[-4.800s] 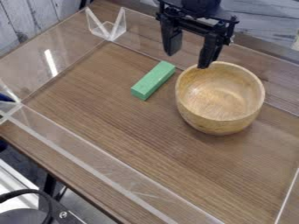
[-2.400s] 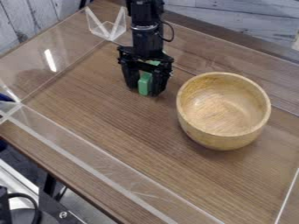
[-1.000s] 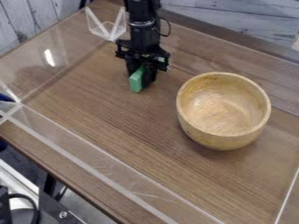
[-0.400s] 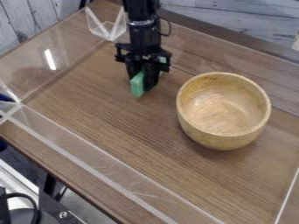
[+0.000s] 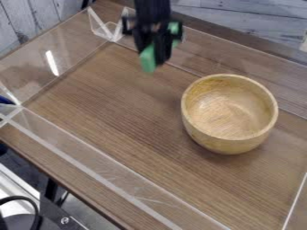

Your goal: Put the green block in the brown bowl

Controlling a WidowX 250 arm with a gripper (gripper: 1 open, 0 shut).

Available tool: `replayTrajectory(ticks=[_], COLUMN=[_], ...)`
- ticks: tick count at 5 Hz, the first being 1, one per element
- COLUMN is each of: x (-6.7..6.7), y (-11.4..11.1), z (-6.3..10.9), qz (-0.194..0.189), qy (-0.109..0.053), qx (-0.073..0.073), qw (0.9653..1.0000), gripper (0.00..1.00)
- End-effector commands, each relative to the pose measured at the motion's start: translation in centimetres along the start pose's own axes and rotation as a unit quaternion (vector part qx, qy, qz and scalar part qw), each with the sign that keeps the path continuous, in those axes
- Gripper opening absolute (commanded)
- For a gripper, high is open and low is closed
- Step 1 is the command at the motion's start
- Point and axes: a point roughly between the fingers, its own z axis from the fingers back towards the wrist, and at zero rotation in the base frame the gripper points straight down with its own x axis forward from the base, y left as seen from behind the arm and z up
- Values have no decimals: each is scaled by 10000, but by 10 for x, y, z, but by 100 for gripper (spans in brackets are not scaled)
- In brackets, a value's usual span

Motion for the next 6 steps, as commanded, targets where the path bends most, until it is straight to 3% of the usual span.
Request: replayTrajectory(ticks=[1,2,3,4,6], x=[-1,-4,-9,-8,-13], y=[-37,-66,-97,-120,-129], z=[50,52,34,15,-17], qz=[-246,-703,-1297,-1643,-1933], qy=[-525,-455,-233,-76,256], qx=[-173,-201,-139,-61,82], qw=[9982,9963,9912,9864,9808], gripper=[0,0,0,0,0])
